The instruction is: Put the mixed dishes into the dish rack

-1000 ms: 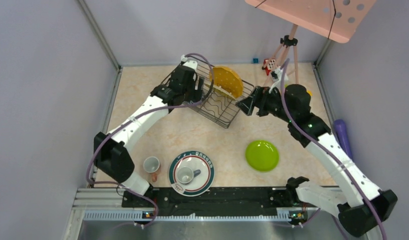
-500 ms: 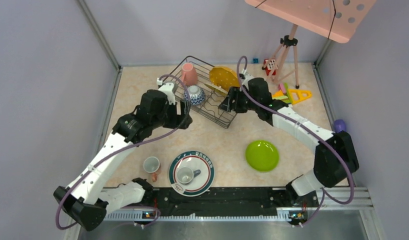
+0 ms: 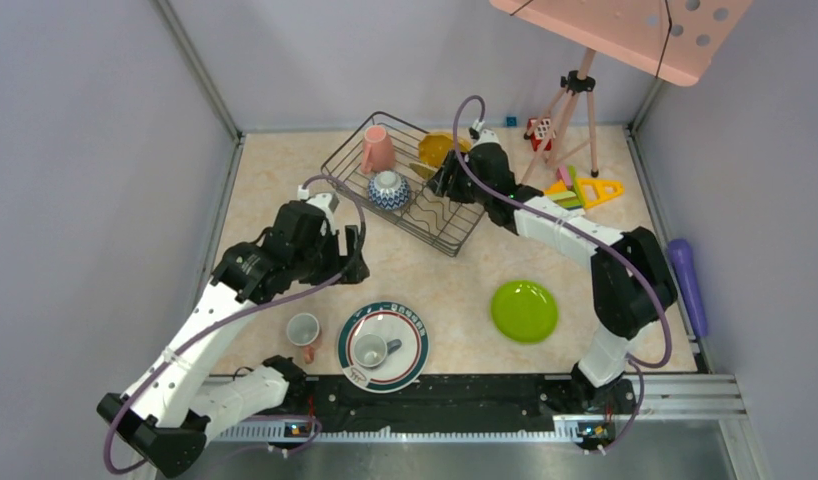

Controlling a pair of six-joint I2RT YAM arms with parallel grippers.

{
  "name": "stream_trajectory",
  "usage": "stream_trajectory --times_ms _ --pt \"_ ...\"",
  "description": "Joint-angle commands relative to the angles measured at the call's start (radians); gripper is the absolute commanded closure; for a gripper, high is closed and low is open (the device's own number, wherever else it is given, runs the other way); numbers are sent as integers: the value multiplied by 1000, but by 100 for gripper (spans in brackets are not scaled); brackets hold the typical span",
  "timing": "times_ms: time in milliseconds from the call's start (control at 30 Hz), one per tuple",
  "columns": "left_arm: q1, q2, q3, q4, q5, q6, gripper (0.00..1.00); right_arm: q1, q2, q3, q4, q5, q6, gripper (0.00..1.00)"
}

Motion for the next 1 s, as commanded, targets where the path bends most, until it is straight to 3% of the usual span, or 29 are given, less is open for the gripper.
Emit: stream_trajectory --times_ms 0,167,433,667,967 --pt "3 -64 -31 -44 -85 -184 17 10 30 87 50 138 -9 46" --pt "3 -127 -86 -78 -117 -310 16 8 76 170 20 196 -56 46" --pt "2 -142 -132 -195 -243 -435 17 7 82 193 26 153 -126 42" --pt "2 -154 -292 -106 -339 -541 31 -16 78 191 27 132 -126 39" --pt "2 -131 -403 -12 -367 -566 32 -60 131 241 5 118 -125 39"
